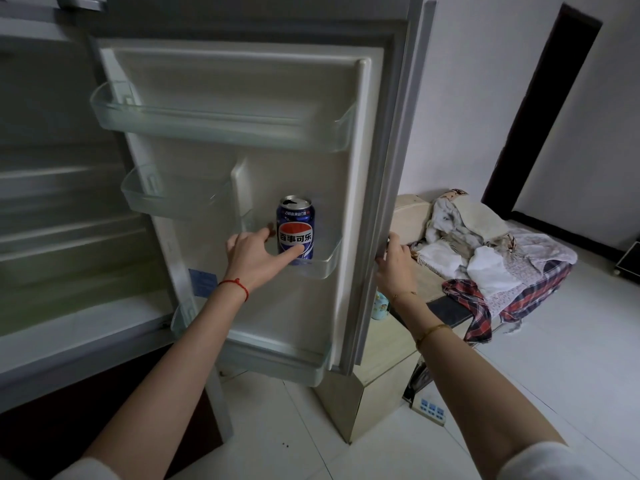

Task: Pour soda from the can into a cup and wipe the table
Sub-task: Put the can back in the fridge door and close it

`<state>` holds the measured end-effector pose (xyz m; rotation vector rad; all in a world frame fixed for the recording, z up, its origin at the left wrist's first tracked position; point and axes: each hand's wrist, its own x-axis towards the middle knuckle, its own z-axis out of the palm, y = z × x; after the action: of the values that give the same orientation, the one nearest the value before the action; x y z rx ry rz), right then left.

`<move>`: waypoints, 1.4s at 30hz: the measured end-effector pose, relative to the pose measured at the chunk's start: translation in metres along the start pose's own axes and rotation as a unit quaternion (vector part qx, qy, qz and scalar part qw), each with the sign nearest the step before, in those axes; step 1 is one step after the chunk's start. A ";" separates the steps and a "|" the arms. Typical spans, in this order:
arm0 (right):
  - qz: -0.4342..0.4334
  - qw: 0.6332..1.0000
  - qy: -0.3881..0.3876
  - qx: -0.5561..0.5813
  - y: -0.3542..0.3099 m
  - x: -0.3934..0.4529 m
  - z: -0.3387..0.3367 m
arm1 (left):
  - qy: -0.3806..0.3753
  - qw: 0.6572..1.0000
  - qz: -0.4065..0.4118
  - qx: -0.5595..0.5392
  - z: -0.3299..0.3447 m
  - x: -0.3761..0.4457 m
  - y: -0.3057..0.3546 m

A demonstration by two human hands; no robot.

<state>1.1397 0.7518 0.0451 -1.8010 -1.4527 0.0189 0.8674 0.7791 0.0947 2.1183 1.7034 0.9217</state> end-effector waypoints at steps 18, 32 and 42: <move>0.007 0.999 0.012 0.043 -0.029 -0.074 -0.016 | 0.123 0.960 0.038 -0.247 0.030 -0.165 -0.004; -0.054 0.997 0.041 0.043 -0.082 -0.177 -0.020 | 0.058 0.966 0.024 -0.251 -0.015 -0.225 -0.050; -0.145 0.988 0.055 0.026 -0.145 -0.269 -0.006 | 0.026 0.963 -0.017 -0.267 -0.065 -0.283 -0.100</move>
<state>0.9328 0.5287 0.0119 -1.5099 -1.6040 -0.1856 0.7195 0.5277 -0.0002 1.7131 1.3104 1.2633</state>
